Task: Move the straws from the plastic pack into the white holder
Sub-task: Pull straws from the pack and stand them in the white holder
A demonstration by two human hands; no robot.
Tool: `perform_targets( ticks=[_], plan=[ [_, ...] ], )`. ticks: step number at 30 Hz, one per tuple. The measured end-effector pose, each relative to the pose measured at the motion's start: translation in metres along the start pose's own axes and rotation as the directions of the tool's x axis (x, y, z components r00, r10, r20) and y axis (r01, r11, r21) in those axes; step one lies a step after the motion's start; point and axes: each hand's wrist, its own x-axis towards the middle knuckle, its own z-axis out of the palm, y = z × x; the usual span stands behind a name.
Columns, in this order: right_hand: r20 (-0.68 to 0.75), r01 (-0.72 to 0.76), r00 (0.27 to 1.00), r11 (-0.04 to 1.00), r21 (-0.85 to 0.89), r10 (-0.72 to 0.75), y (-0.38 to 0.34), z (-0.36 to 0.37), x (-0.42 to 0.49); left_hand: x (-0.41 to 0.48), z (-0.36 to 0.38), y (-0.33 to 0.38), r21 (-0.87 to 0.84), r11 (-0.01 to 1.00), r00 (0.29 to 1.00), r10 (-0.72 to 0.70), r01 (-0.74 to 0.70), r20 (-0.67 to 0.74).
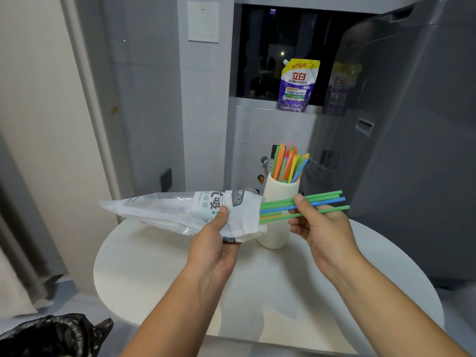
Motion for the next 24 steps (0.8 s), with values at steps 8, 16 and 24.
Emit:
perform_targets(
  ticks=[8, 16, 24],
  plan=[
    [0.017, 0.114, 0.993, 0.994, 0.006, -0.114, -0.043, -0.021, 0.012, 0.007, -0.002, 0.009, -0.050, 0.999, 0.999, 0.004, -0.006, -0.050],
    [-0.042, 0.269, 0.962, 0.962, -0.041, -0.270, -0.092, -0.046, 0.025, 0.010, -0.003, 0.014, -0.066, 0.998, 0.998, 0.010, -0.014, -0.062],
    [-0.041, 0.445, 0.870, 0.819, -0.363, -0.491, -0.130, -0.047, 0.032, 0.012, -0.006, 0.012, -0.062, 0.998, 0.997, 0.014, -0.019, -0.078]
  ],
)
